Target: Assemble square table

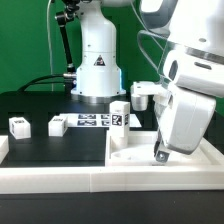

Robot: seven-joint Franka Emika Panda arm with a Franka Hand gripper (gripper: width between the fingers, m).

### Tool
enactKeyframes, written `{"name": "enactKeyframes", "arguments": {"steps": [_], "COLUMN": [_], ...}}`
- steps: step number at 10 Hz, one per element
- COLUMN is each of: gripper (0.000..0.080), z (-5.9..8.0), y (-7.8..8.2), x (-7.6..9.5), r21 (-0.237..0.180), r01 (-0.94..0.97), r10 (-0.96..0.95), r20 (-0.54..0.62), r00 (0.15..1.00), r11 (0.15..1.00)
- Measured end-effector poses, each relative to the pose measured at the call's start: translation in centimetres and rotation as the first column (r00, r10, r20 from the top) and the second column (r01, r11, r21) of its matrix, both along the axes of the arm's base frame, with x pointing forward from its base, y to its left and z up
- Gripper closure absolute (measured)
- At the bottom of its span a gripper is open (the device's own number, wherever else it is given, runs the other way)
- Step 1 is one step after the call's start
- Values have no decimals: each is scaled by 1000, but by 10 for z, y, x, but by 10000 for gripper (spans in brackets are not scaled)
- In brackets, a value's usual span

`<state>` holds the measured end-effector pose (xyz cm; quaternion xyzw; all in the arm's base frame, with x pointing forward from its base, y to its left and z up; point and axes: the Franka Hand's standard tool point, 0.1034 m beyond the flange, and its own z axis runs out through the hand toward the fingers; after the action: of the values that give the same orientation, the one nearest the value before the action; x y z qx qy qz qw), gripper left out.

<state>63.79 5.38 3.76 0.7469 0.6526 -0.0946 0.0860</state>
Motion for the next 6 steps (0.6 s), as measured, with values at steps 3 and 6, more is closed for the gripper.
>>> {"name": "enactKeyframes", "arguments": {"steps": [3, 6], "gripper": [234, 154], "z": [13, 44], "y": [-4, -22], "x": [4, 5], "r21": [-14, -38], "r01": [-2, -1], "r10": [2, 2], "r20": [-1, 21], "r00": [1000, 1000], "r11": [1000, 999]}}
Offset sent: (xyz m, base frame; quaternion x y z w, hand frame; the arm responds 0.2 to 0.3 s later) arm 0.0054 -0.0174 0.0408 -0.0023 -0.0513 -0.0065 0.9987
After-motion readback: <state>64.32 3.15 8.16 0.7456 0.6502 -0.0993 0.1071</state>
